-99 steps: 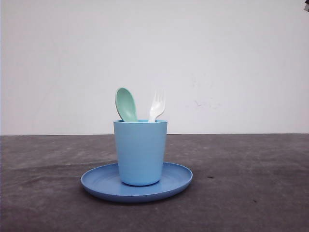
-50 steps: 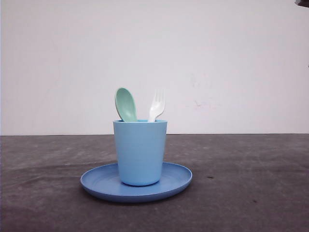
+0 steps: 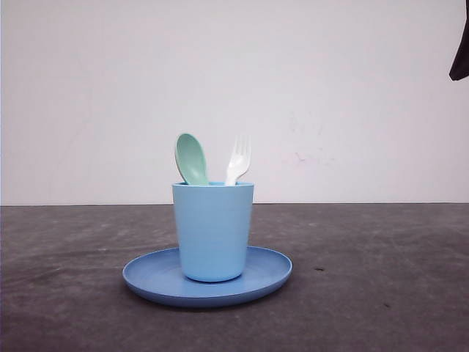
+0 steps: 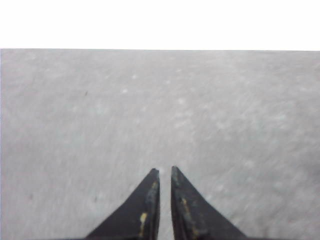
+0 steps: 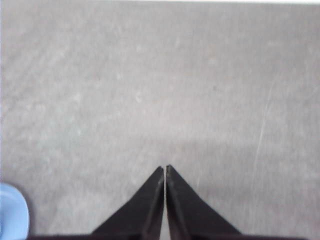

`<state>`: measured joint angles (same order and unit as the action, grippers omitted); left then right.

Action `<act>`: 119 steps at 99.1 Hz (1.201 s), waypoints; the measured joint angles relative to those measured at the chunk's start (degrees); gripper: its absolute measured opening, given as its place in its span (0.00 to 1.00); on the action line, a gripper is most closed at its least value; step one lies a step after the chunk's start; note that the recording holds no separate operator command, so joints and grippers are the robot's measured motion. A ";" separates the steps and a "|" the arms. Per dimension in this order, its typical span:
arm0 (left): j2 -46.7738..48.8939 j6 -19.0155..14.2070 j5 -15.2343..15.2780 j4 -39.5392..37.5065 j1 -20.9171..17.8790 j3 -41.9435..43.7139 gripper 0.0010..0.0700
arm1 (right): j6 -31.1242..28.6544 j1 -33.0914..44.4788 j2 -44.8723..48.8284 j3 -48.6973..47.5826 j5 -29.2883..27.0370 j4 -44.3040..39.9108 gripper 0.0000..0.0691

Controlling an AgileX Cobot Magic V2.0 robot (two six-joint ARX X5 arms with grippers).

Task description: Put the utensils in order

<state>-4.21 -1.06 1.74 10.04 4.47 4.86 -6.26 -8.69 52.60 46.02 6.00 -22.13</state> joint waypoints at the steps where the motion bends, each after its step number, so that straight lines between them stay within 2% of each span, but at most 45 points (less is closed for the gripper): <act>1: 0.48 0.00 0.02 -0.04 0.00 -0.35 0.01 | 0.00 0.00 0.00 0.00 0.00 0.17 0.01; 10: 4.07 0.00 0.22 -0.76 0.00 -3.02 0.01 | 0.00 0.00 0.02 0.00 0.00 1.57 0.01; 72: 3.91 0.00 0.98 0.46 0.00 -3.04 0.01 | 0.00 0.00 0.04 0.00 0.00 9.77 0.01; 119: 3.91 0.00 0.98 0.44 0.00 -3.04 0.01 | 0.52 1.51 -1.81 -0.39 -1.38 7.82 0.01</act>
<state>-0.30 -1.06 2.72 10.48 4.47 1.83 -5.74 -7.18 50.78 45.63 4.62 -14.31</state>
